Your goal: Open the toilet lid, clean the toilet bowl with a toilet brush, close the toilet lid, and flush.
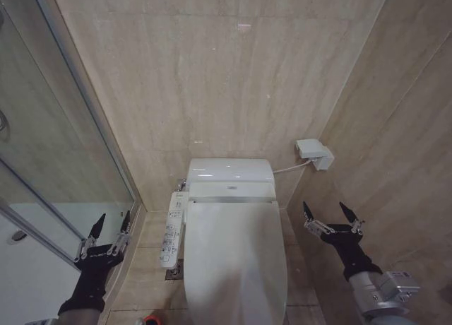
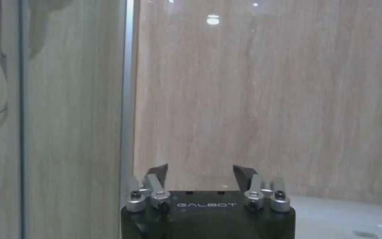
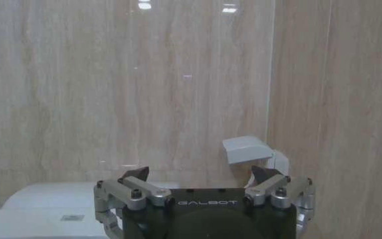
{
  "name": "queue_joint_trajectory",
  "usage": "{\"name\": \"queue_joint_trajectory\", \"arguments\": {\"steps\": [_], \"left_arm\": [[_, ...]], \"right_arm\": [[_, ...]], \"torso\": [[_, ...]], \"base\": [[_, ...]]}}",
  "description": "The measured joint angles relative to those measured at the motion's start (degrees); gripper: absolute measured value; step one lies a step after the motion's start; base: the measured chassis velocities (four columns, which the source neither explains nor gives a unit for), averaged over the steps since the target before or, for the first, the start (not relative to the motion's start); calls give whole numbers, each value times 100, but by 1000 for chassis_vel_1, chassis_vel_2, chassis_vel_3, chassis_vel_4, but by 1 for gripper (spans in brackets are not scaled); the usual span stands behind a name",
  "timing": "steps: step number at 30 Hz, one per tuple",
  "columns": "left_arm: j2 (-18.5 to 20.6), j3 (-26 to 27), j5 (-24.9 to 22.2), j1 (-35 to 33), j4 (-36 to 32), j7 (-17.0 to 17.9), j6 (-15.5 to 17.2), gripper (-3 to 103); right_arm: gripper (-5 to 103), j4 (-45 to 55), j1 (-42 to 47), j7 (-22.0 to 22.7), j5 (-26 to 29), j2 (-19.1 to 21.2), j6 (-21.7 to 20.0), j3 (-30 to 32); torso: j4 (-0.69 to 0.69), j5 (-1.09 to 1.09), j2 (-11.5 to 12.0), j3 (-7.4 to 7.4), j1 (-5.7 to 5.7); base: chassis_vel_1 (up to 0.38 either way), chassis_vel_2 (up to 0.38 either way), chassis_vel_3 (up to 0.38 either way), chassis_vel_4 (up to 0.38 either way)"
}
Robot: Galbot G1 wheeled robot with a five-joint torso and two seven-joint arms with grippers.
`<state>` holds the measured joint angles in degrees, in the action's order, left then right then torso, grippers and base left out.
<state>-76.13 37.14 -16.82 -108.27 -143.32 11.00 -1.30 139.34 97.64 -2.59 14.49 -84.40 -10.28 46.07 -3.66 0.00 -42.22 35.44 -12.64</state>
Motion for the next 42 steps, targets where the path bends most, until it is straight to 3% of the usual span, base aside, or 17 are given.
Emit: {"name": "queue_joint_trajectory", "arguments": {"steps": [7,8,13,14,32,42], "left_arm": [[-105,-152,254,-66,-1,-51,13,68],[-99,-138,330,-76,-1,-114,4,94],[-36,-61,421,-71,-1,-264,-59,94],[-33,-60,423,-60,2,-280,-64,100],[-37,-207,378,88,183,-353,-135,100],[30,-202,268,189,276,-353,-189,100]], "right_arm": [[100,0,0,0,0,0,0,0],[100,0,0,0,0,0,0,0],[100,0,0,0,0,0,0,0],[100,0,0,0,0,0,0,0],[100,0,0,0,0,0,0,0],[100,0,0,0,0,0,0,0]], "torso": [[0,0,0,0,0],[0,0,0,0,0],[0,0,0,0,0],[0,0,0,0,0],[1,0,1,1,-1],[1,-1,1,0,0]], "base": [[0,0,0,0],[0,0,0,0],[0,0,0,0],[0,0,0,0],[4,-9,-10,9],[156,-157,-156,156]]}}
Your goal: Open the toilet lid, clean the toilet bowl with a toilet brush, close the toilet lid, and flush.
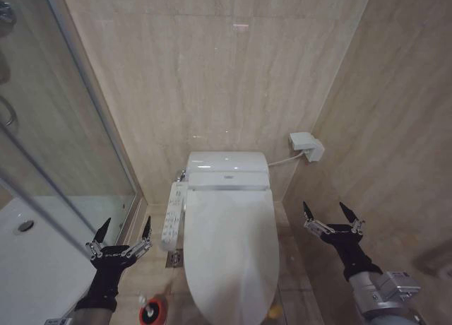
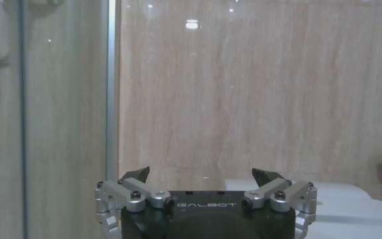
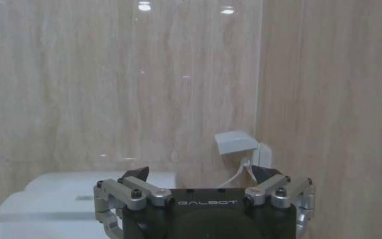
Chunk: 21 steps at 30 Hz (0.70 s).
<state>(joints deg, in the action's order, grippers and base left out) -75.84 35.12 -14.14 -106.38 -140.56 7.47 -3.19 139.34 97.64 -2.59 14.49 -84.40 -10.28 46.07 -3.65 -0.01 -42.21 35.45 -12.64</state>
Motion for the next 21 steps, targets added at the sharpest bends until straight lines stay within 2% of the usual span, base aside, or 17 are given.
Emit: {"name": "queue_joint_trajectory", "arguments": {"steps": [3,5,7,11,14,16,18,19,20,21], "left_arm": [[14,-4,-28,46,38,0,-2,100],[17,-6,-41,53,42,0,-3,100],[27,-10,-55,67,65,-1,-5,100],[34,-17,-67,97,93,0,-8,100],[39,-26,-71,115,113,3,-10,100],[40,-33,-75,142,140,16,-10,100],[43,-31,-75,164,164,41,-20,100],[43,-35,-73,183,200,75,-29,100],[45,-40,-67,217,263,183,-50,100],[45,-46,-64,231,297,227,-74,100]], "right_arm": [[100,0,0,-1,0,0,0,0],[100,0,0,0,0,0,0,0],[100,0,0,0,0,0,0,0],[100,0,0,0,0,0,0,0],[100,1,0,0,0,0,0,0],[100,1,1,0,0,0,0,1],[100,1,0,-2,0,-1,0,0],[100,0,1,0,0,0,0,1],[100,0,1,0,0,0,0,0],[100,0,1,0,0,0,0,0]], "torso": [[-1,3,0,0,0],[-2,-4,0,0,1],[-2,5,-1,0,0],[-1,-3,-1,0,0],[-1,5,-1,0,0],[-1,-3,-3,-1,2],[-1,-3,-4,-2,4],[-3,6,-2,-1,2],[0,3,-2,0,0],[-2,-2,-3,-2,4]], "base": [[245,-201,-219,207],[269,-276,-267,240],[286,-297,-298,300],[323,-315,-302,312],[370,-355,-355,363],[387,-358,-370,351],[351,-393,-376,344],[351,-393,-361,397],[329,-387,-361,323],[329,-265,-320,323]]}}
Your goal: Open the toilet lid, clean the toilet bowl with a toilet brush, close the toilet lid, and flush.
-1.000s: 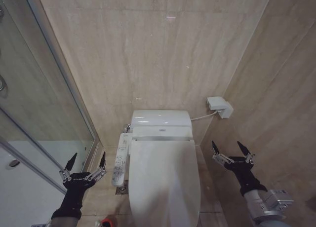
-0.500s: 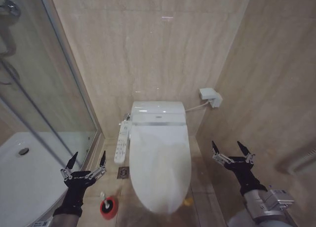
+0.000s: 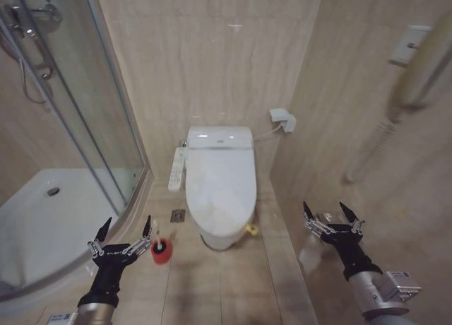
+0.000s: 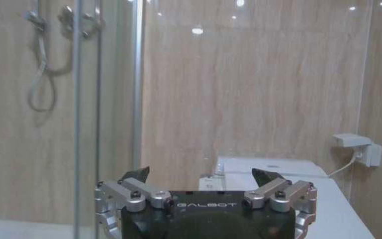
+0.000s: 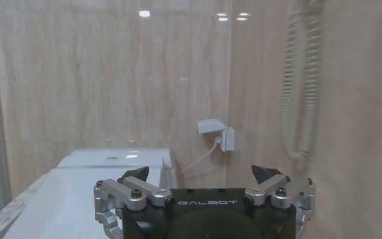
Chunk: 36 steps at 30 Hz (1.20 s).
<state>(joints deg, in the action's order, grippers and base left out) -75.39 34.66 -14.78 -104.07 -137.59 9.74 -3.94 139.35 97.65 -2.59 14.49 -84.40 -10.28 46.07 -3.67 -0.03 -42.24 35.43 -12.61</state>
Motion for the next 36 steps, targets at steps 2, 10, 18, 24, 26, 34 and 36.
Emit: {"name": "queue_joint_trajectory", "arguments": {"steps": [2,10,18,24,26,34,36], "left_arm": [[-2,-7,6,4,26,25,-20,100],[-28,-163,34,24,53,-57,-39,100],[32,-174,-3,78,143,-121,-41,100],[59,-177,-42,111,207,-126,-47,100],[66,-177,-51,116,210,-126,-48,100],[75,-175,-66,128,376,-132,-102,100],[70,-189,-66,152,543,-147,-143,100]], "right_arm": [[100,0,2,0,0,-1,0,0],[100,0,-2,0,0,-1,0,0],[100,0,-2,0,0,-1,0,0],[100,0,-1,0,0,0,0,0],[100,0,0,0,0,-1,0,0],[100,-373,-75,0,-77,-2,178,-10],[100,-549,-112,0,-123,-3,263,-15]], "torso": [[-1,-1,-2,-2,3],[1,2,3,3,-7],[1,3,5,3,-9],[0,3,3,1,-3],[0,3,3,1,-3],[1,2,2,1,-4],[1,0,2,1,-4]], "base": [[278,-265,-236,249],[62,-54,-86,77],[-53,69,53,-63],[0,0,0,0],[0,0,0,0],[0,0,0,0],[0,0,0,0]]}}
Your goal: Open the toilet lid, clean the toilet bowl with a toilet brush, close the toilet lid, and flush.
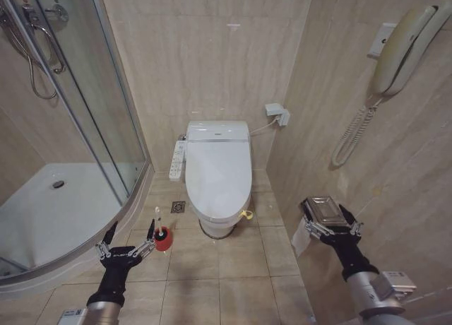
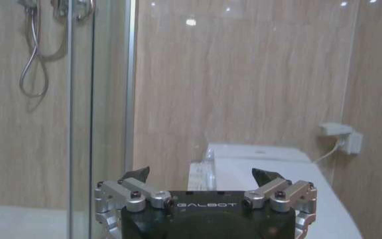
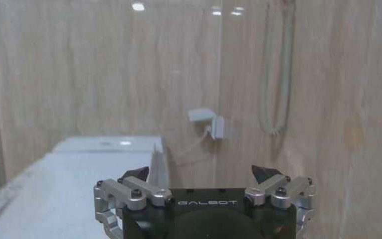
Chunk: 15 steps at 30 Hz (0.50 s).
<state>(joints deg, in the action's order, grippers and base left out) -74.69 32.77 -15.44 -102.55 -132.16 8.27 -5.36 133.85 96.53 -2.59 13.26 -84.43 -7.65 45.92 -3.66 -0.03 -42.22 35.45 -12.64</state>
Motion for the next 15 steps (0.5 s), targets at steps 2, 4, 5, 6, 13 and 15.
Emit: {"name": "queue_joint_trajectory", "arguments": {"steps": [2,4,5,6,13,15], "left_arm": [[-9,-70,55,143,639,-71,-227,100],[24,-302,351,552,2188,-170,-788,100],[24,-302,351,552,2188,-170,-788,100],[38,-488,510,863,3009,-222,-1087,100],[-229,-818,908,2330,6505,-699,-2419,100],[-366,-662,1185,2334,7238,-584,-2696,100]], "right_arm": [[100,-309,-65,0,-86,-2,154,-9],[100,-722,-154,0,-198,-6,357,-21],[100,-722,-154,0,-198,-6,357,-21],[100,-903,-190,-1,-247,-8,447,-29],[100,-1771,-374,-1,-477,-16,876,-56],[100,-2157,-458,-5,-581,-19,1063,-71]], "torso": [[1,1,-1,0,0],[2,3,0,0,0],[2,3,0,0,0],[1,8,0,0,-1],[-8,5,0,0,-1],[2,7,1,2,-3]], "base": [[0,0,0,0],[0,0,0,0],[0,0,0,0],[0,0,0,0],[0,0,0,0],[0,0,0,0]]}}
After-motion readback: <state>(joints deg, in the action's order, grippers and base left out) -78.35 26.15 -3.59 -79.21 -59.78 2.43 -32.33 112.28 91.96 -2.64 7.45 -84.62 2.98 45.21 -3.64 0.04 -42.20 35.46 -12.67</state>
